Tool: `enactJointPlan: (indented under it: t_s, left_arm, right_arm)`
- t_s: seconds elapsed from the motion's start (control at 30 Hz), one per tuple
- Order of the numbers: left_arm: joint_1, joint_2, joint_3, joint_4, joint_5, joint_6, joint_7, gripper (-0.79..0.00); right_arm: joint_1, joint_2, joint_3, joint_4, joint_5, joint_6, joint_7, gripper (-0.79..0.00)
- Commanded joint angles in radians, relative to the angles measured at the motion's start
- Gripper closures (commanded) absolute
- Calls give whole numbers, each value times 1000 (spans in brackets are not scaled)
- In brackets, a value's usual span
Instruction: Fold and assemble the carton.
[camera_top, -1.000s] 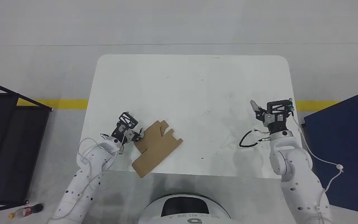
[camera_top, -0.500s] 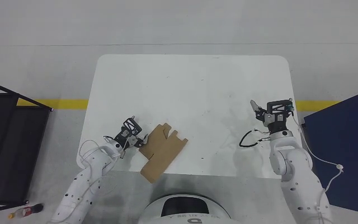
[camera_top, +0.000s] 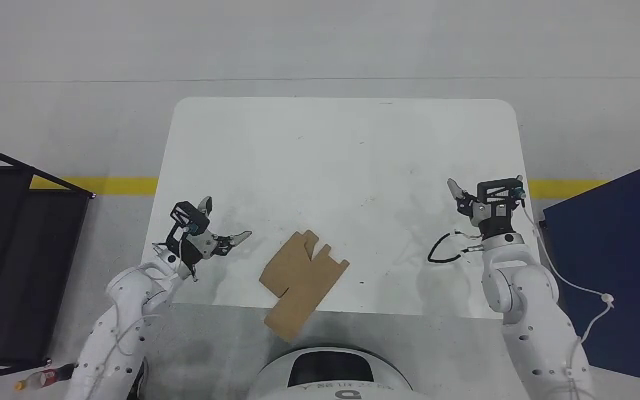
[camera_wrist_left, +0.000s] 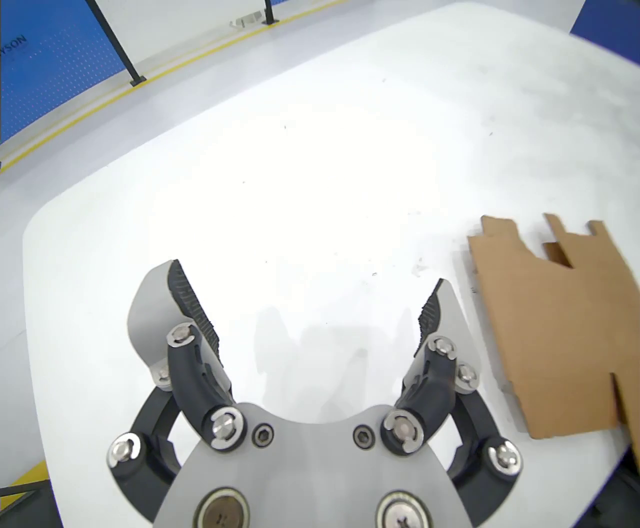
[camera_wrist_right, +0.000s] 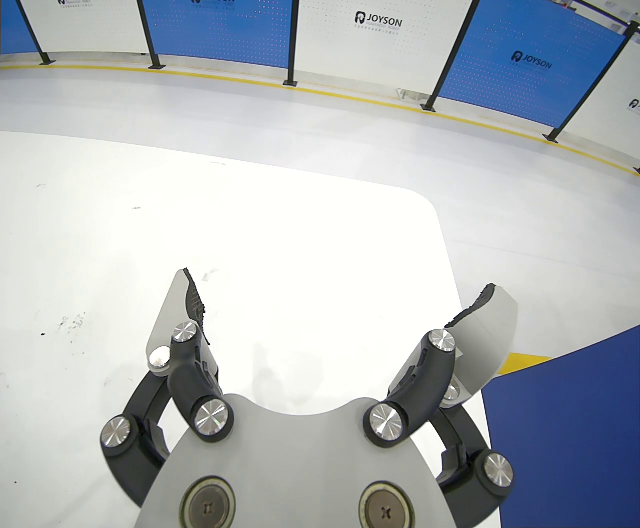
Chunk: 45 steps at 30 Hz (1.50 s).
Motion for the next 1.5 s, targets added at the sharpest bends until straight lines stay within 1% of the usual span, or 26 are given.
enactJointPlan:
  t_s: [0.0, 0.3, 0.37, 0.4, 0.43, 0.47, 0.5, 0.6, 0.7, 0.73, 0.77, 0.8, 0.83, 1.2, 1.23, 1.27, 1.33, 1.4, 1.47]
  left_arm:
    - [27, 0, -28, -10, -74, 1, -12, -785]
    - [27, 0, -28, -10, -74, 1, -12, -785]
    - [24, 1, -26, -24, -46, 7, -10, -785]
    - [30, 3, -20, -47, 12, 13, 11, -785]
    - [42, 7, -12, -87, 100, 11, 68, -785]
    - [60, 11, -7, -105, 181, 12, 141, -785]
    - [78, 17, -2, -119, 266, -2, 234, -785]
    - [119, 37, 15, -125, 505, -4, 503, -785]
    - [144, 58, 37, -116, 722, 52, 752, -785]
    - [148, 63, 35, -99, 759, 79, 810, -785]
    - [148, 66, 30, -81, 762, 112, 853, -785]
    - [144, 64, 20, -57, 712, 141, 874, -785]
    - [142, 62, 15, -46, 677, 149, 873, -785]
    - [142, 62, 15, -46, 677, 149, 873, -785]
    - [140, 63, 18, -52, 700, 164, 856, -785]
    - [140, 66, 31, -80, 772, 201, 850, -785]
    - [151, 73, 48, -92, 872, 254, 901, -785]
    - [148, 85, 57, -87, 970, 276, 1005, -785]
    - [146, 98, 63, -77, 1074, 303, 1086, -785]
  right_arm:
    - [0, 0, 0, 0, 0, 0, 0, -785]
    - [0, 0, 0, 0, 0, 0, 0, -785]
    - [0, 0, 0, 0, 0, 0, 0, -785]
    - [0, 0, 0, 0, 0, 0, 0, -785]
    - [0, 0, 0, 0, 0, 0, 0, -785]
    - [0, 0, 0, 0, 0, 0, 0, -785]
    - [0, 0, 0, 0, 0, 0, 0, -785]
    - [0, 0, 0, 0, 0, 0, 0, -785]
    - [0, 0, 0, 0, 0, 0, 0, -785]
    - [0, 0, 0, 0, 0, 0, 0, -785]
    - [0, 0, 0, 0, 0, 0, 0, -785]
    - [0, 0, 0, 0, 0, 0, 0, -785]
    - [0, 0, 0, 0, 0, 0, 0, -785]
    - [0, 0, 0, 0, 0, 0, 0, -785]
    - [0, 0, 0, 0, 0, 0, 0, -785]
    - [0, 0, 0, 0, 0, 0, 0, -785]
    - [0, 0, 0, 0, 0, 0, 0, -785]
    - [0, 0, 0, 0, 0, 0, 0, -785]
    - [0, 0, 0, 0, 0, 0, 0, -785]
